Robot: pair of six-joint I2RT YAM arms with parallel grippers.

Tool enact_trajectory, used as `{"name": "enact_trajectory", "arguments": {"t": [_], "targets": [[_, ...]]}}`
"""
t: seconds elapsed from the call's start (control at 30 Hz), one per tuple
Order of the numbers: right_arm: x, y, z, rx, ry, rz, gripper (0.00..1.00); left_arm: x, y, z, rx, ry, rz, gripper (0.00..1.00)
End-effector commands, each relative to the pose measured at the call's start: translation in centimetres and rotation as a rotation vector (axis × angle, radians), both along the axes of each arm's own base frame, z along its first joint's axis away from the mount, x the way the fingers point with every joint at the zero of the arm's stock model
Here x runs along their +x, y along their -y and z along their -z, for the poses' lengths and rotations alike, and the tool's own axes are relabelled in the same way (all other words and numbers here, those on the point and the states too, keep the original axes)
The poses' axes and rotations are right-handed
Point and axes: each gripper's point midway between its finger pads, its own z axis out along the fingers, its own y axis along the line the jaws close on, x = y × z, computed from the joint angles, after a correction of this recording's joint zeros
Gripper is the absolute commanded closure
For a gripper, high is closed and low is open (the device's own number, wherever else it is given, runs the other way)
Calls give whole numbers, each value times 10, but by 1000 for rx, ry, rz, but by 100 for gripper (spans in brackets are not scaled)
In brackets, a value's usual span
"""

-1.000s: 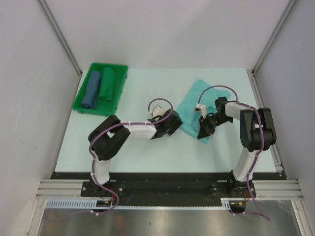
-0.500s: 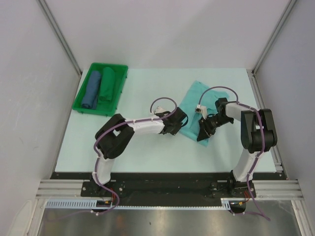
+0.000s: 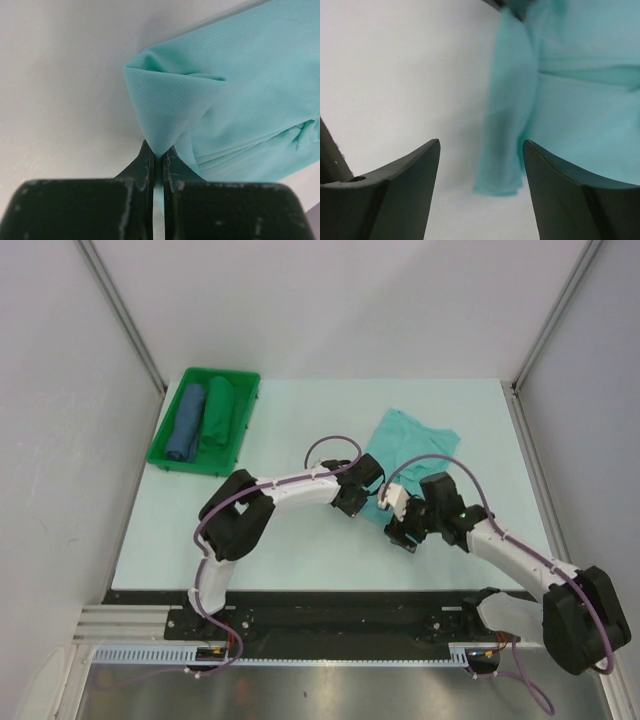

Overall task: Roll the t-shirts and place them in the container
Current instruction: Roll the T-shirt to the center of the board.

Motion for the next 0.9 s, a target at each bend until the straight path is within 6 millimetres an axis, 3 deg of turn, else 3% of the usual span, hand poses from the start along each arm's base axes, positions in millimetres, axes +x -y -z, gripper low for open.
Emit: {"name": "enact_trajectory", "arguments": {"t": [0.0, 0.23, 0.27, 0.3, 0.37, 0.57, 0.6, 0.7, 0.77, 0.87], "targets": [[21, -10, -7, -96, 239, 55, 27, -14, -10, 6, 50, -91, 10, 100], [18, -31, 8, -203, 360, 37, 28, -14, -13, 7, 49, -111, 16, 100], [21, -25, 16, -255, 359, 60, 28, -13, -13, 7, 50, -109, 17, 100], [26, -33, 12, -239, 397, 66, 29, -13, -14, 7, 51, -111, 18, 100], [30, -31, 14, -268, 414, 83, 31, -14, -14, 8, 50, -113, 21, 100], [33, -31, 28, -313, 413, 89, 37, -12, -15, 7, 43, -114, 25, 100], [33, -32, 29, -312, 409, 88, 40, -12, -15, 7, 39, -111, 25, 100], [27, -34, 37, -308, 369, 60, 70, -12, -16, 6, 33, -109, 23, 100], [21, -36, 37, -280, 334, 41, 75, -11, -16, 7, 21, -107, 30, 100], [18, -37, 34, -223, 264, 34, 78, -5, -13, -2, -25, -63, 51, 83]]}}
